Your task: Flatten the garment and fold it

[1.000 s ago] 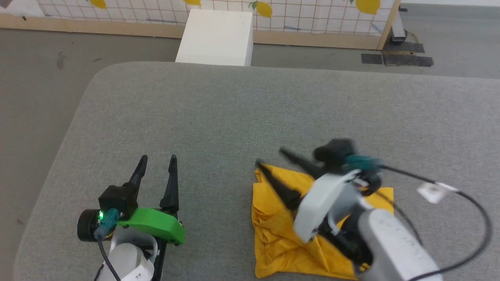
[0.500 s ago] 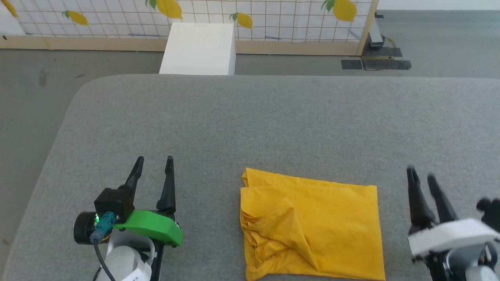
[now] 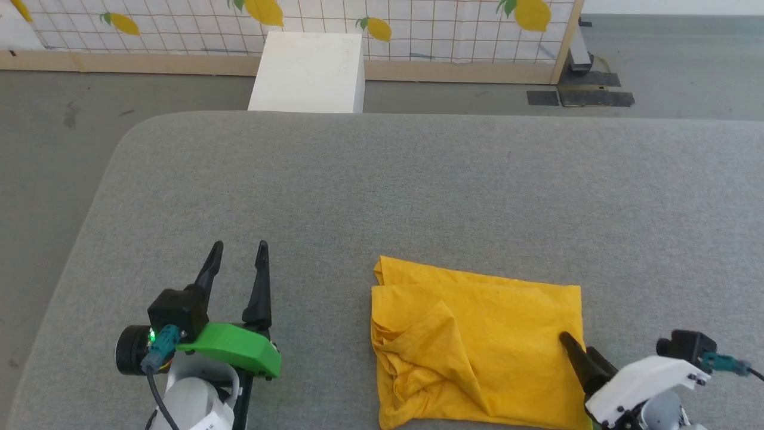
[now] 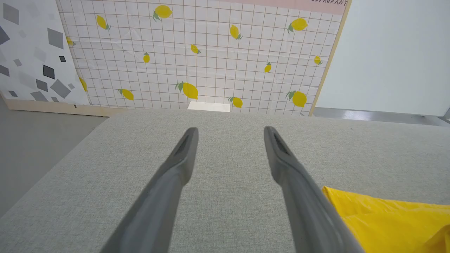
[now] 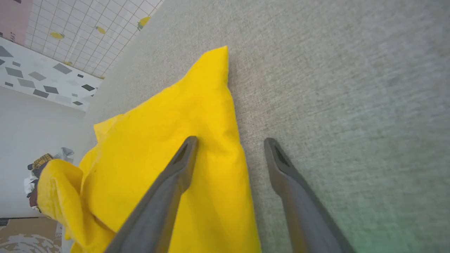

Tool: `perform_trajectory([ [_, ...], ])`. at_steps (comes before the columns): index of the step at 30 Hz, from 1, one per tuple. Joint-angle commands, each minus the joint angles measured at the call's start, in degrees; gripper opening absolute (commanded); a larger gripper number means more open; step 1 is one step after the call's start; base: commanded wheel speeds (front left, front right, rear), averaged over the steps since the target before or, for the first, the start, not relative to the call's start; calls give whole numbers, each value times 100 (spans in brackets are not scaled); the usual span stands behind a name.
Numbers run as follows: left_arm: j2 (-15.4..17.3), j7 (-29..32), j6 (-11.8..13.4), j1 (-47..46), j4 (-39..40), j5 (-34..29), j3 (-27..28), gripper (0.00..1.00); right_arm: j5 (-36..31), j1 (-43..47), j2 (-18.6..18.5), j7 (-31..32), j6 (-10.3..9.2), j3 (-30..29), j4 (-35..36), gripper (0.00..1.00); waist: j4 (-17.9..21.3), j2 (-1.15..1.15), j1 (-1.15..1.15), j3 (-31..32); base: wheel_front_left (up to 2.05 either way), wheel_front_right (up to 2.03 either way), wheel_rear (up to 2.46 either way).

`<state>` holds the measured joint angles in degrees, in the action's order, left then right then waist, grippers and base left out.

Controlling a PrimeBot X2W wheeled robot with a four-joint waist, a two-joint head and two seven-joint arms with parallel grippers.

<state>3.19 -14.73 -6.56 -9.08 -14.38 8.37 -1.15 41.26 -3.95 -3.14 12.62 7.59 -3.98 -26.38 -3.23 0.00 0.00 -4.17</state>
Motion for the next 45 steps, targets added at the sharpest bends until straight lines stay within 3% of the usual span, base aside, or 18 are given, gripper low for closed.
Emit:
perform_trajectory([
  [1,-27,-27,-28,51,-16,-11,-13,100,14,-75,26,156,-10,110,-180,100,-33,0,0,16,0,0,0],
  [5,-28,-27,-28,67,-34,-5,-7,100,32,-202,26,397,-10,371,-408,100,-73,0,0,44,0,0,0],
  [6,-29,-27,-29,69,-39,-4,-7,100,9,-216,26,463,-10,437,-446,93,-81,0,0,50,0,0,0],
  [7,-29,-27,-30,71,-45,-4,-8,100,-15,-230,26,543,-10,518,-477,61,-88,0,0,57,0,0,0],
  [8,-29,-27,-30,73,-50,-4,-8,100,-25,-236,26,593,-10,573,-485,44,-93,0,0,61,0,0,0],
  [10,-29,-27,-31,76,-59,-3,-8,100,-93,-245,26,631,-10,655,-458,25,-100,0,0,69,0,0,0],
  [11,-30,-27,-30,79,-62,-2,-5,100,-162,-250,26,624,-10,678,-422,1,-100,0,0,69,0,0,0],
  [17,-30,-27,-4,104,-25,7,34,100,-927,-372,26,627,-10,634,31,0,11,0,0,24,0,0,0],
  [23,-25,-27,15,72,154,-30,125,100,-2825,-835,-5,1351,-10,922,1090,0,424,0,0,-202,0,0,0],
  [26,-14,-27,13,7,277,-59,174,100,-3492,-1225,-417,1714,-10,1451,1521,0,751,0,0,-381,0,0,0],
  [32,30,-27,-8,-247,496,-133,191,100,-3722,-2190,-1526,1832,-10,2382,1673,0,1407,0,0,-814,0,0,0],
  [37,128,-27,-24,-503,659,-217,167,100,-3622,-2905,-2298,1608,-10,2672,1420,0,1854,0,0,-1241,0,0,0],
  [45,444,-27,-43,-826,864,-309,161,100,-3592,-3642,-3247,952,-10,2481,657,0,2223,0,0,-1949,0,0,0],
])
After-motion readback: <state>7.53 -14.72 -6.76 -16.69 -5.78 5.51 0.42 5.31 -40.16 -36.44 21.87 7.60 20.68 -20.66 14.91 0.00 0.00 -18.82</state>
